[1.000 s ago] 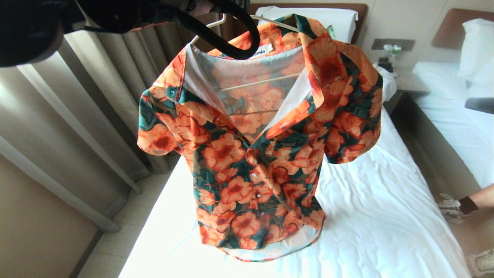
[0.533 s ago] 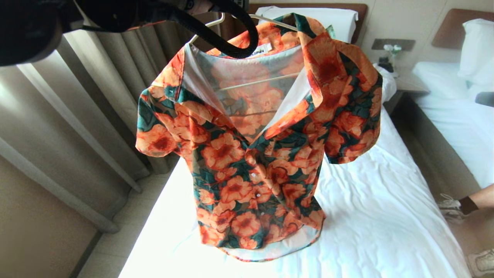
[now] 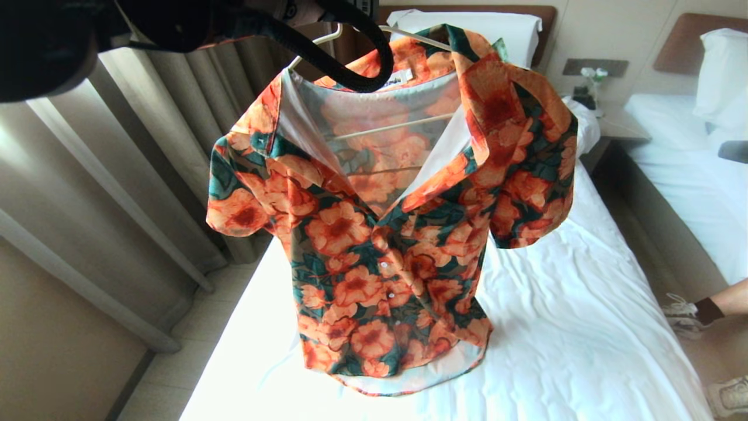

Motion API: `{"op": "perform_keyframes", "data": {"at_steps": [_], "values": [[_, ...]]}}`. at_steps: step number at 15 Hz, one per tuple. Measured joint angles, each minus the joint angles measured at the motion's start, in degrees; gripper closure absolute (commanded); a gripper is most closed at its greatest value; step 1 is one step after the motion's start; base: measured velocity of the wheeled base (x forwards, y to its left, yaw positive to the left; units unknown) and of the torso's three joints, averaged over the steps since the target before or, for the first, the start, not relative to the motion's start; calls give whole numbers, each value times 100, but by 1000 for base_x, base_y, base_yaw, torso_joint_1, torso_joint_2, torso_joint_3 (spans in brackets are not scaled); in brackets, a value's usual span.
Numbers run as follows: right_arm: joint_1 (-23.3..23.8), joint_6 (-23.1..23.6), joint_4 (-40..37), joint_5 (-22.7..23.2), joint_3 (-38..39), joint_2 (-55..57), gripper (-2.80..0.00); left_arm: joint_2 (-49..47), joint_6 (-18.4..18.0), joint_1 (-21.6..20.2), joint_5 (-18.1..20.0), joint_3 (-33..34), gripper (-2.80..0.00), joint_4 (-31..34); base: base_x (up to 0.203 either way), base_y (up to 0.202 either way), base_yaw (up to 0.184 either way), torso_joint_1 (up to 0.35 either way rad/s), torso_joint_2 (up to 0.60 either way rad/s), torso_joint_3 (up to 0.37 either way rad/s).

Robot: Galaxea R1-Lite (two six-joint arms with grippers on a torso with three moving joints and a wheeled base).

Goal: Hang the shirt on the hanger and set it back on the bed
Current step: Take the clothes hanger out of the clothes

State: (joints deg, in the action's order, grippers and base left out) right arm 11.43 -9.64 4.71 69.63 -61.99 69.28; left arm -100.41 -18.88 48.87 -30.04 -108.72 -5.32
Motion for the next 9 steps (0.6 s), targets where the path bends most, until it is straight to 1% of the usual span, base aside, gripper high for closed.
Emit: {"op": "perform_keyframes", "data": {"at_steps": [2,4,5,6,7,8,9], "values": [[-97,-22,-7,-61,-33,92,0,-39,9,9,-2,0,0,-2,0,0,0,0,0,0],[-378,-44,-84,-255,-63,181,0,-83,54,107,-19,0,0,5,0,0,0,0,0,0],[-555,-88,-151,-500,-71,208,0,-104,69,195,-60,0,0,15,0,0,0,0,0,0],[-814,-164,-222,-885,-95,253,0,-113,80,243,-71,0,0,19,0,0,0,0,0,0],[-1100,-230,-252,-1367,-187,336,0,-121,102,243,-63,0,0,15,0,0,0,0,0,0],[-1373,-280,-271,-1909,-319,449,-280,-130,141,255,-63,0,0,17,0,0,0,0,0,0],[-1599,-306,-308,-2465,-538,596,-280,-147,177,283,-59,-2,0,17,0,0,0,0,0,0]]}}
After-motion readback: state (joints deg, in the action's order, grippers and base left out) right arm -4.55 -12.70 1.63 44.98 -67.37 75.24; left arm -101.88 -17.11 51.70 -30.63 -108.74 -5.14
